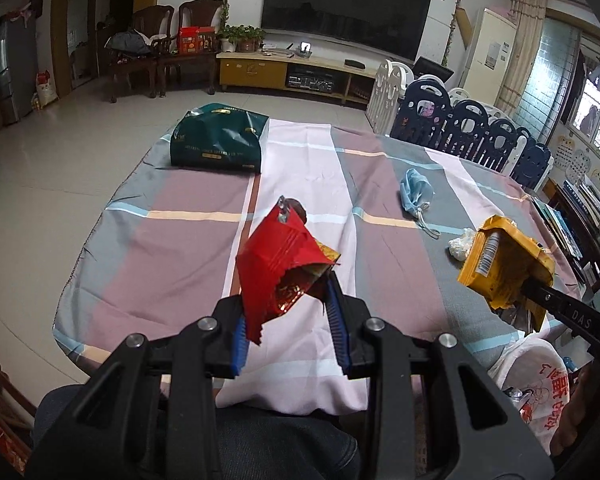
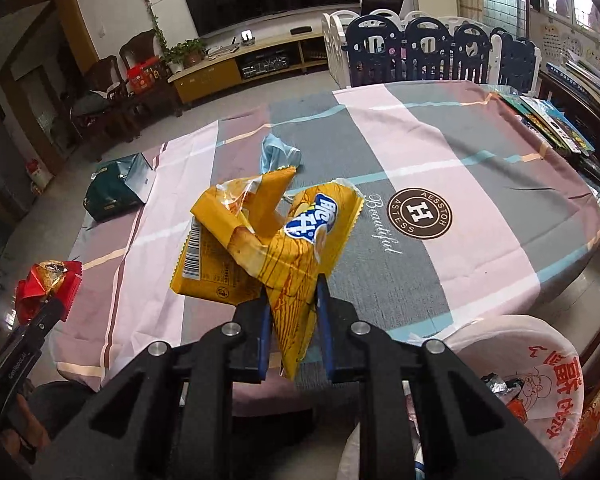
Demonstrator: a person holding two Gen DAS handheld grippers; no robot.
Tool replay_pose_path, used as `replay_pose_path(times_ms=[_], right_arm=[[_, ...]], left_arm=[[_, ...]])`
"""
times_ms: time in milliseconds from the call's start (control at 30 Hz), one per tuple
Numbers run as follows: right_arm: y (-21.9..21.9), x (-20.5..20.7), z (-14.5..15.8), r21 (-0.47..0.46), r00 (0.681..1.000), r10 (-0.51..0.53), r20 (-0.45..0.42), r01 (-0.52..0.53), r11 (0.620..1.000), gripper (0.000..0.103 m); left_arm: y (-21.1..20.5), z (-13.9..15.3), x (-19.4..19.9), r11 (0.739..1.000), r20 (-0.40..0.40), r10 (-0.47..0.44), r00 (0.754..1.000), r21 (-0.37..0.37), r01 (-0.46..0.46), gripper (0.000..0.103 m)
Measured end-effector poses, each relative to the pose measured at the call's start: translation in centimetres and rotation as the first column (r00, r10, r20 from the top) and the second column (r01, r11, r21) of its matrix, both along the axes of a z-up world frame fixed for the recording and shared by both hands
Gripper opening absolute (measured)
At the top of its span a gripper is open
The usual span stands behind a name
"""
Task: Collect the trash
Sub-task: 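Carry the yellow bag and red wrapper over the white bin with both tools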
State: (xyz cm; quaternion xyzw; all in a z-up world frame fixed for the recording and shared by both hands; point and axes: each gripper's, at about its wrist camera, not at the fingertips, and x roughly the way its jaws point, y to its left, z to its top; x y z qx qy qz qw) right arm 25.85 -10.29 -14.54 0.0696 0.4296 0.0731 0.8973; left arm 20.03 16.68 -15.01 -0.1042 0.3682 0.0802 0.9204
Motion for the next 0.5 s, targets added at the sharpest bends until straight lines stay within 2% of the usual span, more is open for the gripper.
replay_pose_path(times_ms=[500], right_arm=[[1.9,-1.3,-0.1,-0.039,1.000,0.027,0.010,-0.026,0.999,0.021]], left_arm=[[0.1,0.7,-1.2,1.000,0.010,0.003,1.000,0.012,-0.003,0.034]])
